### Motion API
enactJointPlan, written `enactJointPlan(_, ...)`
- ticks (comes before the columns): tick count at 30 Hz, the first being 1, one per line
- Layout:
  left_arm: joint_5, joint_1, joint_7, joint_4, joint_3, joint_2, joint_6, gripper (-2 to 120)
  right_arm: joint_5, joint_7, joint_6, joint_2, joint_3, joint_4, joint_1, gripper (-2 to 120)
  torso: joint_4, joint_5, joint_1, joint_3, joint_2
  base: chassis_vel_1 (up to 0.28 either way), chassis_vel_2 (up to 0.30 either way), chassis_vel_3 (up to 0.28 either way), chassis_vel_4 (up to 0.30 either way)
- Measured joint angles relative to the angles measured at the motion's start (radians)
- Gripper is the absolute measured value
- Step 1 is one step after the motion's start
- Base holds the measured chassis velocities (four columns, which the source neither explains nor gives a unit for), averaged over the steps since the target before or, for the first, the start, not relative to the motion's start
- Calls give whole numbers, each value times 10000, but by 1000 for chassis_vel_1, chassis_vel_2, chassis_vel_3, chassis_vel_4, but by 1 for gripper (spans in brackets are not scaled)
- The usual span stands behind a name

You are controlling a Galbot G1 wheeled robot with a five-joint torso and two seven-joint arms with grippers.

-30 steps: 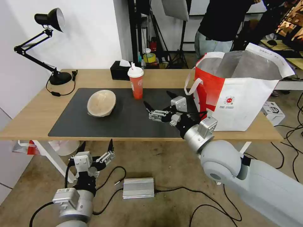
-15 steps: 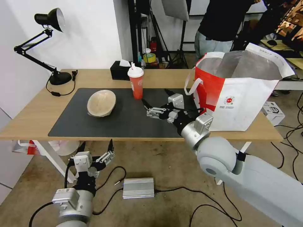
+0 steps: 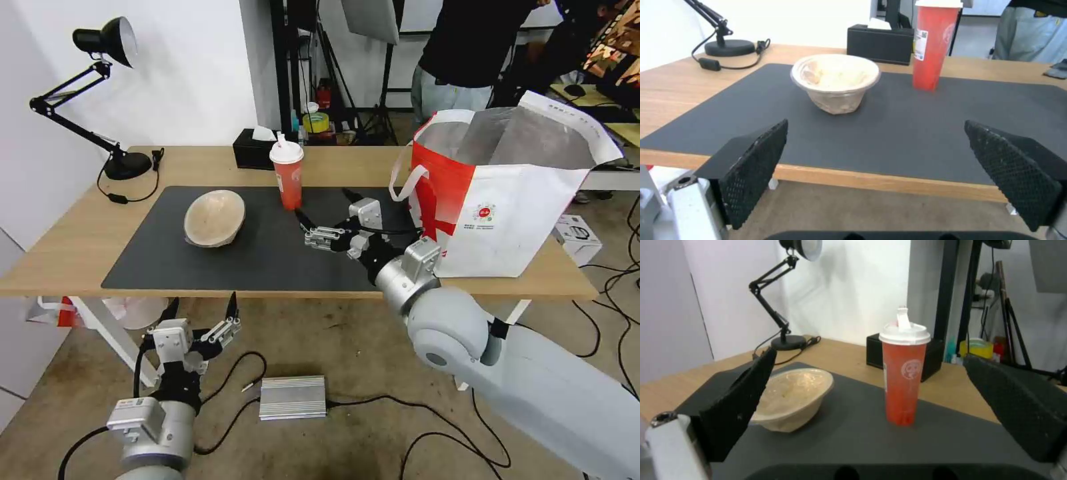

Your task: Pick up the trash from the table and place it into the takeout bag.

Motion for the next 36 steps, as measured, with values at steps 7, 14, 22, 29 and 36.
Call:
enactJointPlan(7, -5, -4, 1, 29, 8, 0, 0, 98, 37, -2, 0, 155, -182, -224, 293, 100, 0, 0, 1, 0, 0, 0, 0, 0, 0)
enactJointPlan(14, -10, -18, 1, 51, 10, 0, 8, 98, 85, 33, -14, 401, -338, -443, 569, 100, 0, 0, 1, 0, 0, 0, 0, 0, 0)
enactJointPlan(22, -7, -10, 1, 61, 29, 0, 10, 98, 110, 67, -29, 514, -431, -586, 760, 100, 0, 0, 1, 0, 0, 0, 0, 0, 0)
enactJointPlan(29, 1, 21, 0, 34, 24, 0, 12, 98, 203, 108, -98, 664, -412, -688, 865, 100, -1, 0, 1, 0, 0, 0, 0, 0, 0)
enactJointPlan(36, 56, 59, -1, 11, 50, 0, 11, 98, 198, 110, -150, 819, -415, -846, 970, 100, 0, 0, 1, 0, 0, 0, 0, 0, 0)
